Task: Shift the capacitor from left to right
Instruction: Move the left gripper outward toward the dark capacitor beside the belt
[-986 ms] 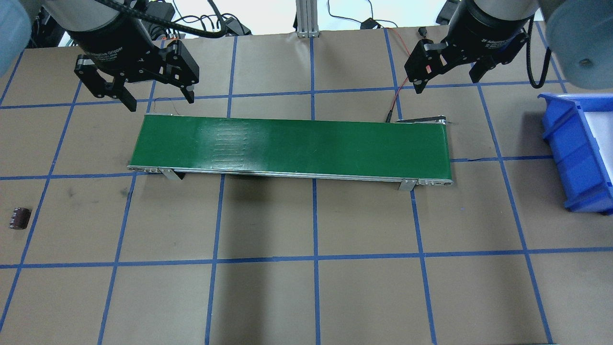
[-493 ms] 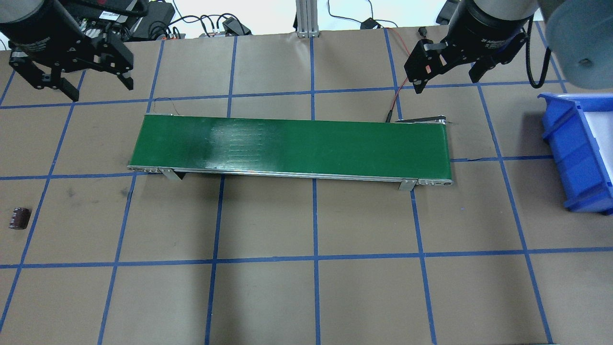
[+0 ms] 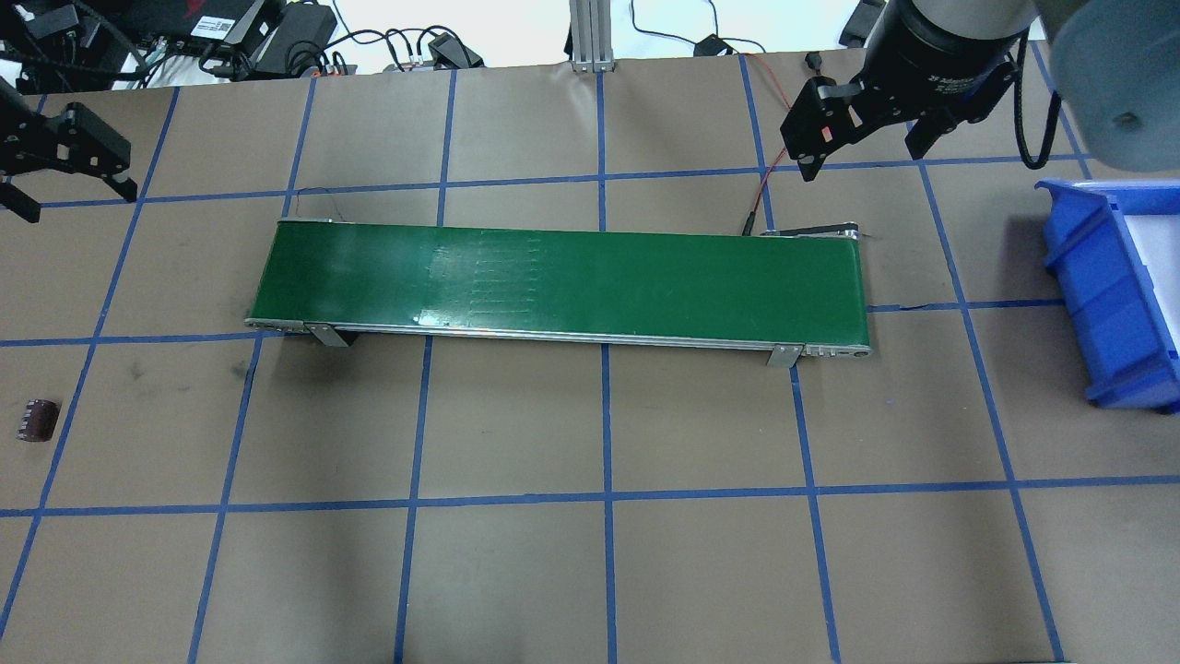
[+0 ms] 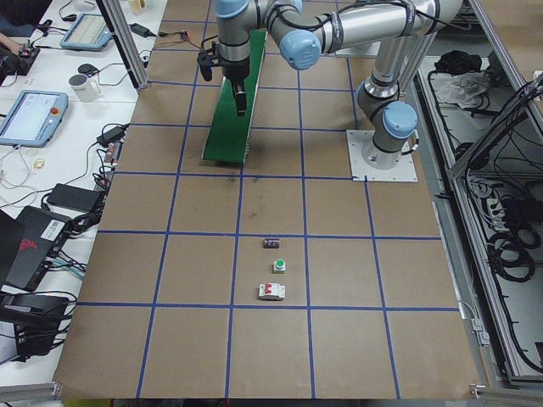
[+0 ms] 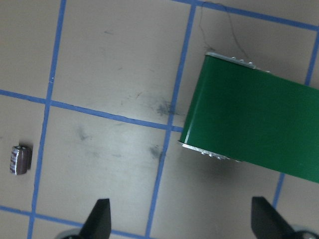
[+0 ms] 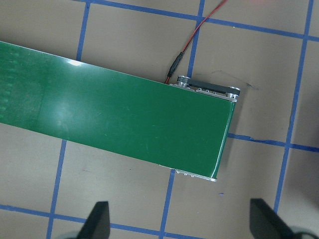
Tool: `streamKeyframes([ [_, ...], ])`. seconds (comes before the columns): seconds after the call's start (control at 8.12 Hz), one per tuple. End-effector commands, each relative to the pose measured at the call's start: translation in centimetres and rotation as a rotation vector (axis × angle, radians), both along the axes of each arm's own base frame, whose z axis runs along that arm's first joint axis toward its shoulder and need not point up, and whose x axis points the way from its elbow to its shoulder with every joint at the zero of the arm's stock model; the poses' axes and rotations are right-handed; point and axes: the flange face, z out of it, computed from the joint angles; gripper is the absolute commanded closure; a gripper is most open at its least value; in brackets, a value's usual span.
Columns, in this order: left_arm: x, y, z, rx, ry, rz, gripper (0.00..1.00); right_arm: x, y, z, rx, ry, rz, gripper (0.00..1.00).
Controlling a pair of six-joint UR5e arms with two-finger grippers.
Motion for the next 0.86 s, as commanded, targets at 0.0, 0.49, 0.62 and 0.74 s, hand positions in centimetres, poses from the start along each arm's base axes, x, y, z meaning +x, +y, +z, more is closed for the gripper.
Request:
streamKeyframes([
  [0.0, 9.7, 0.0, -6.6, 0.002, -0.013, -0.035, 0.0, 0.0, 0.0, 0.0, 0.0, 0.0, 0.001, 0.0],
  [0.49, 23.7, 2.1, -18.3, 0.105, -0.059, -0.064, 0.0, 0.0, 0.0, 0.0, 0.0, -0.003, 0.001, 0.0],
  [0.62, 26.2, 3.1, -20.2, 0.116, -0.046, -0.083, 0.0, 0.0, 0.0, 0.0, 0.0, -0.005, 0.001, 0.0],
  [0.74, 28.2, 4.0, -21.4, 0.119, -0.037, -0.084, 0.0, 0.0, 0.0, 0.0, 0.0, -0.003, 0.001, 0.0],
])
